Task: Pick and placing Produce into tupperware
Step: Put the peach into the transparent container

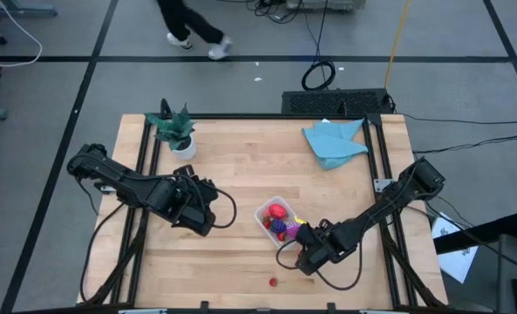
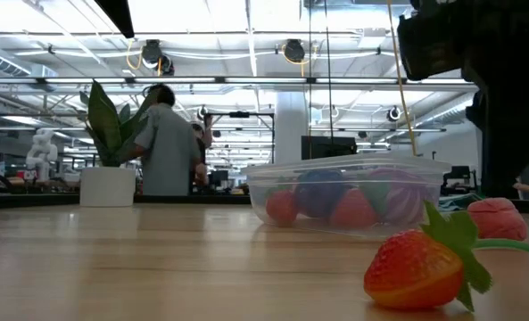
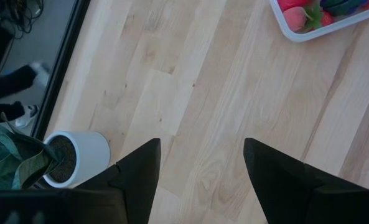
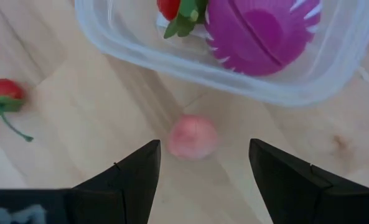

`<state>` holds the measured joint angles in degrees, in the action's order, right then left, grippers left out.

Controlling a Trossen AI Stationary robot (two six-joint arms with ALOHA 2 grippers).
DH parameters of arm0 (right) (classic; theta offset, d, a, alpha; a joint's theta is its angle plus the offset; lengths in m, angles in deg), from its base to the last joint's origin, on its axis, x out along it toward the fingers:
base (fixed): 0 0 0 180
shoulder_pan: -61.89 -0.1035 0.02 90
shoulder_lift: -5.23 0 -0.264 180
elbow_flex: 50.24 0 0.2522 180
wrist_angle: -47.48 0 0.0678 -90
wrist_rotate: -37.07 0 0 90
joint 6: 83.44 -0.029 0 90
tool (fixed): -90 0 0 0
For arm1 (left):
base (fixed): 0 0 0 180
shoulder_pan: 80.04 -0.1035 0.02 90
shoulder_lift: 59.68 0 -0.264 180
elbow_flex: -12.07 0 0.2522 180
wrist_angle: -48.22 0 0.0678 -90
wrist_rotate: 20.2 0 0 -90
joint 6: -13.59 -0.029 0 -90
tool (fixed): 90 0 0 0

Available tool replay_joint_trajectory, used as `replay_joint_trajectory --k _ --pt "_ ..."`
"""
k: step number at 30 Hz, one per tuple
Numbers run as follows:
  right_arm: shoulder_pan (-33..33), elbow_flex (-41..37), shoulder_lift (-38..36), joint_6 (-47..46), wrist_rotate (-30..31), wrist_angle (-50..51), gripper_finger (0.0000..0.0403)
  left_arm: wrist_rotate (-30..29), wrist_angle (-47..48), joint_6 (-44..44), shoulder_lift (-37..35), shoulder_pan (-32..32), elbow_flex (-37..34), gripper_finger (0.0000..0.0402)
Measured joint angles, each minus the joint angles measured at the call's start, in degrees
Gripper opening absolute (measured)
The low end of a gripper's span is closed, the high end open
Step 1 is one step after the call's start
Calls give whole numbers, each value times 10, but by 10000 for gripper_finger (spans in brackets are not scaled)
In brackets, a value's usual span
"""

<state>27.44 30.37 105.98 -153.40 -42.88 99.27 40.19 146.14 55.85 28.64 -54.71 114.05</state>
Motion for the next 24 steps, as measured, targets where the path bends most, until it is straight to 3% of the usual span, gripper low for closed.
replay_joint_trajectory --k 24 --pt "12 -41 4 22 -13 -66 235 1 -1 1 0 0 0 237"
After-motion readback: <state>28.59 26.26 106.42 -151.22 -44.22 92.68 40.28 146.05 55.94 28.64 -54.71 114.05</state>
